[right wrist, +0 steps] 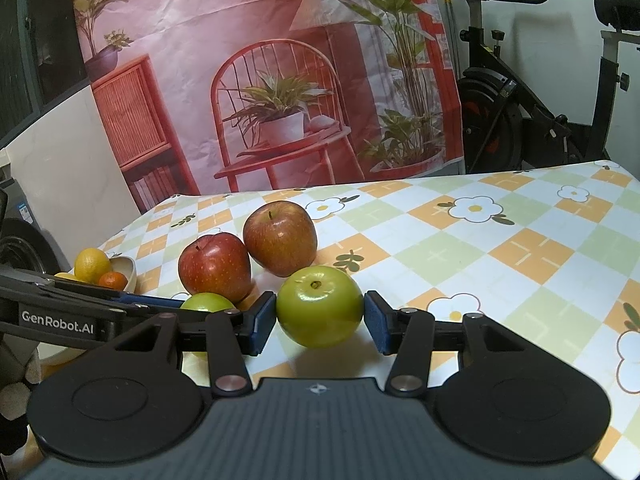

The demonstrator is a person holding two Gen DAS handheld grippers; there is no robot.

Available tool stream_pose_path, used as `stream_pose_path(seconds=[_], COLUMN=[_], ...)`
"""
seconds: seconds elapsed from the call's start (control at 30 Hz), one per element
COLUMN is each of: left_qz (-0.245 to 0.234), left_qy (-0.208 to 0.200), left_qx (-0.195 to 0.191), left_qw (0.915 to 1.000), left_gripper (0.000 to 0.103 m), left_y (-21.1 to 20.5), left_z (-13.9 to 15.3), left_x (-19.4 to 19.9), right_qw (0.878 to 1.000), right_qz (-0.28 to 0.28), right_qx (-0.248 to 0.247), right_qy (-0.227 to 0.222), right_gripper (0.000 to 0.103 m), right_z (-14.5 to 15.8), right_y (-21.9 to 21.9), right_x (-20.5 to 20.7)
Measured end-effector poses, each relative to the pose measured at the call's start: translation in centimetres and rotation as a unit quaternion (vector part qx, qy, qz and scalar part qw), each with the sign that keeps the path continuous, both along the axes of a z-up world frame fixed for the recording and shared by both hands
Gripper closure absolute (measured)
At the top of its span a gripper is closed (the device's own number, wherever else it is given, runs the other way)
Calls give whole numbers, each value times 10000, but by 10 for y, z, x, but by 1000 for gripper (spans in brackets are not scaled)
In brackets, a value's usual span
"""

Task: Organize fruits
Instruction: 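Grasp a green apple with the right tool while the left tool grasps another green apple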

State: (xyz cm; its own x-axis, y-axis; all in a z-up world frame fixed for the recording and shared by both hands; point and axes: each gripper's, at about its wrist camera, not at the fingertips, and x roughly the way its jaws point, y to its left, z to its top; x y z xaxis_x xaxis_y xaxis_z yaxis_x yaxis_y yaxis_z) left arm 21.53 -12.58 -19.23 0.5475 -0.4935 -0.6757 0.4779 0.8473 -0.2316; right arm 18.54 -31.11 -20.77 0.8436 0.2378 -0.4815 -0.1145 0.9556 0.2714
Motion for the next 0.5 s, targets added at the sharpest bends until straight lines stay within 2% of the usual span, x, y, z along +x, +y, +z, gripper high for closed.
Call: stream_pose_path(seconds=[0.5], left_qz=[69], left_qy=[59], left_qx=[-98], left_qw=[9999], left_gripper=[52], left_y=[1], left_z=[-2], left_x=[5], right_qw=[10000], right_qz=[2], right_qx=[12], right_qy=[7], right_gripper=[52], right_z=[0], right_y=[-1], right_x=[0])
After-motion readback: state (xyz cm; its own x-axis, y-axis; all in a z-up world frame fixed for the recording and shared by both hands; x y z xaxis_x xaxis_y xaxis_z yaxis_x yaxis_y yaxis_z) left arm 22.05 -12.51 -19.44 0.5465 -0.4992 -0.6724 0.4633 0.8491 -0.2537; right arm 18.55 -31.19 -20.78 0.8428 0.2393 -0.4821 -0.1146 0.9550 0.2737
